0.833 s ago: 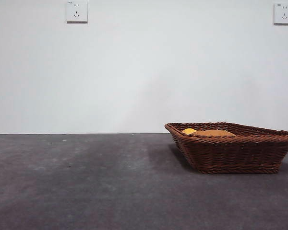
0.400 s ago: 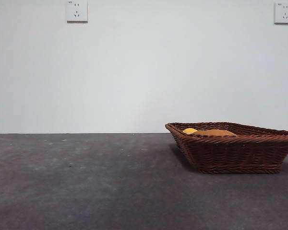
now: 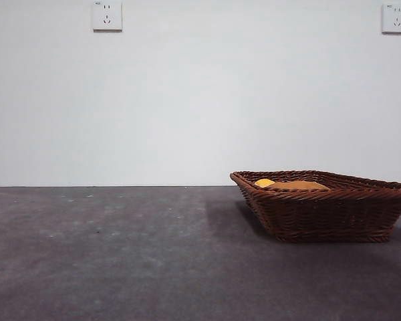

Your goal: Help me put the vegetables on the table into the basket

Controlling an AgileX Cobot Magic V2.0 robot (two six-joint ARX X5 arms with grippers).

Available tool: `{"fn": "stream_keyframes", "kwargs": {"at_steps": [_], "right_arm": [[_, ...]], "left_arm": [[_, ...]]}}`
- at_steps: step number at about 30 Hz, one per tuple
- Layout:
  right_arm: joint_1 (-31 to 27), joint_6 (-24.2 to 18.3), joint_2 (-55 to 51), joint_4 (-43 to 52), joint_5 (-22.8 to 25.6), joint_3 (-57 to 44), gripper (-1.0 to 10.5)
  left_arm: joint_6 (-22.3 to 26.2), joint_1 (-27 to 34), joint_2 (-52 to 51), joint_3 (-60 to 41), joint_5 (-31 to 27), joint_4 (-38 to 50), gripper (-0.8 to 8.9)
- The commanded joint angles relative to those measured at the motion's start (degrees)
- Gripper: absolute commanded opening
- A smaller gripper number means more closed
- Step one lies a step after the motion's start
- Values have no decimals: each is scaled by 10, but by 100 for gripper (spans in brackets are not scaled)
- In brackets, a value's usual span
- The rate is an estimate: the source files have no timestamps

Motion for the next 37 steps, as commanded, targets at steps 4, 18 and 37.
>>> {"fn": "stream_keyframes", "kwargs": {"at_steps": [4, 18, 37], "right_arm": [[0, 3, -34, 10, 2, -45, 1], [0, 2, -113, -134, 9, -76, 1], [0, 2, -113, -191, 9, -76, 1]], "left_arm": [[-3, 1, 0, -6, -2, 2, -3], [-3, 1, 0, -6, -2, 2, -3], [-3, 1, 2, -6, -2, 2, -3]]}}
